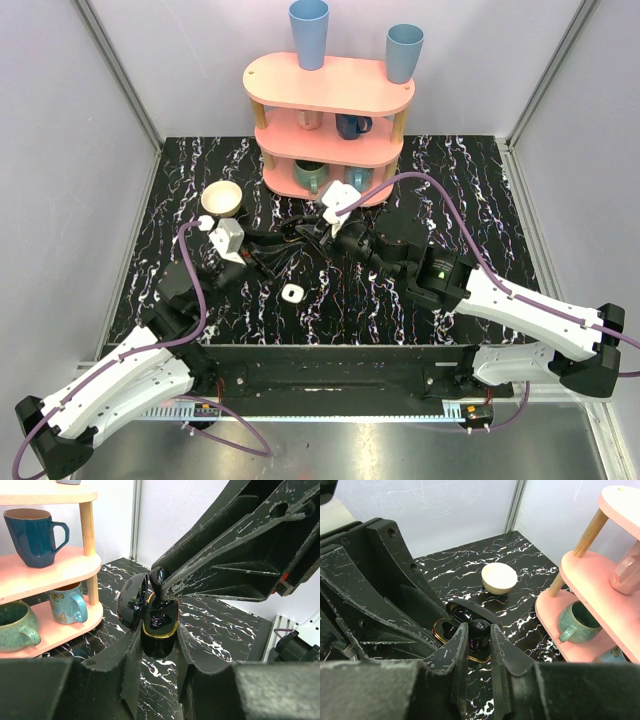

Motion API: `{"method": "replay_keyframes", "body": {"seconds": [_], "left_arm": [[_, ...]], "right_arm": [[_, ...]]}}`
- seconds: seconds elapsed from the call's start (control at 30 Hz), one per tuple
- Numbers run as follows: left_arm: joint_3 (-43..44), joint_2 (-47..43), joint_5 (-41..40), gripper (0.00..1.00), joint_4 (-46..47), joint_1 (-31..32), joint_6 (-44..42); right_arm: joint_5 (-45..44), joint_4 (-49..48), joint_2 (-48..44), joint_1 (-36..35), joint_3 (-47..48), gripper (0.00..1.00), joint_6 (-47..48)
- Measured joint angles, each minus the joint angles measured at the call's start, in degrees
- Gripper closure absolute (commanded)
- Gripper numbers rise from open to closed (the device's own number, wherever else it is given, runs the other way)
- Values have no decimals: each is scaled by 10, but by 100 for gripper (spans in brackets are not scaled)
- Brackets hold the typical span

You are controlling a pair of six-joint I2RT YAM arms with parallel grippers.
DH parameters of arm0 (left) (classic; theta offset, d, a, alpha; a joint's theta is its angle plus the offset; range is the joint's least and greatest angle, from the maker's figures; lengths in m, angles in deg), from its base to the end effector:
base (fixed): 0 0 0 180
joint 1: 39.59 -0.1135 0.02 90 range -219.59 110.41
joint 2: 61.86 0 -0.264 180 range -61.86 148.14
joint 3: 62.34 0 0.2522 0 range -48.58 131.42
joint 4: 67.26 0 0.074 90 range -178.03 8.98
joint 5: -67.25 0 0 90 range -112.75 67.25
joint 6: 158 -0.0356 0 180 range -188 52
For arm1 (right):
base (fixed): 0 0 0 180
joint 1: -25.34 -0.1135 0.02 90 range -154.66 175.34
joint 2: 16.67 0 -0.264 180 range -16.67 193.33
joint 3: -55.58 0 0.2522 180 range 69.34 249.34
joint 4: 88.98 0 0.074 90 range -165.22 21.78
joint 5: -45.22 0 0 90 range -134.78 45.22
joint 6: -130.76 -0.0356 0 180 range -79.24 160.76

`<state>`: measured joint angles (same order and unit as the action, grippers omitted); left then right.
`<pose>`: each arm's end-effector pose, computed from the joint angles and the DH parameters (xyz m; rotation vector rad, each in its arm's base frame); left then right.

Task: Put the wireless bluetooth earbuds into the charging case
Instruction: Insert the right earbud into the right side groove of the charging case.

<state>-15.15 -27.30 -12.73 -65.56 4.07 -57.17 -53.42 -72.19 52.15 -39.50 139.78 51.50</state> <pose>0.1074 -0.1110 0.3454 0.5373 1.2747 -0.9173 0.1226 0.2484 0.4239 -0.9010 1.3575 0.6117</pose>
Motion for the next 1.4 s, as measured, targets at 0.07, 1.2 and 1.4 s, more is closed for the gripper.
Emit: {"method": "replay_keyframes", "body": {"seconds": [0.07,1.2,1.4], "left_arm": [[0,0,0,100,0,0,2],[4,-5,-26,100,-6,-1,1],[4,-5,-28,100,9,-1,1]], "right_arm": [[2,1,0,0,0,85,4],[1,25,-3,0,0,43,15],[-14,19,-20,0,-14,39,10]]}}
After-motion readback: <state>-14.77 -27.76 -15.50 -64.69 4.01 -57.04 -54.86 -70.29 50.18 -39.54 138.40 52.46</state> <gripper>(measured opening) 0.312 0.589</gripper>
